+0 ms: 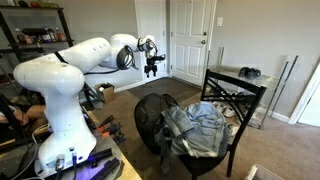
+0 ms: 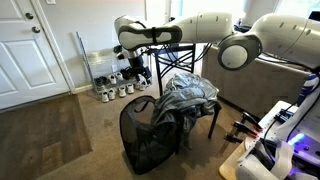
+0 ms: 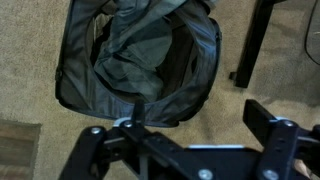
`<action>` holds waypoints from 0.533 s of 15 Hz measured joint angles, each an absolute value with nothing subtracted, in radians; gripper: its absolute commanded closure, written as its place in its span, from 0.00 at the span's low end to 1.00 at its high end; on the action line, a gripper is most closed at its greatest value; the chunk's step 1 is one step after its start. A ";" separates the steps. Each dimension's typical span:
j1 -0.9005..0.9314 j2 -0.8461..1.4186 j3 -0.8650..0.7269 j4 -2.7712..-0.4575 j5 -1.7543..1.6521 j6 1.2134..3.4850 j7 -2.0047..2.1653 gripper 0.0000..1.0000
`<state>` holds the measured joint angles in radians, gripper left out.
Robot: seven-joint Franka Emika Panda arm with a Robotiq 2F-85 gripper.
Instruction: Put one denim trousers in the laundry basket
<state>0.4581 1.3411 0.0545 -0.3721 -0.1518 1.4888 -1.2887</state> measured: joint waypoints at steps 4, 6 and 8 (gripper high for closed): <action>0.410 1.372 0.092 -0.373 -0.080 1.507 -1.278 0.00; 0.371 1.401 0.104 -0.374 -0.053 1.501 -1.278 0.00; 0.330 1.423 0.107 -0.388 -0.038 1.501 -1.264 0.00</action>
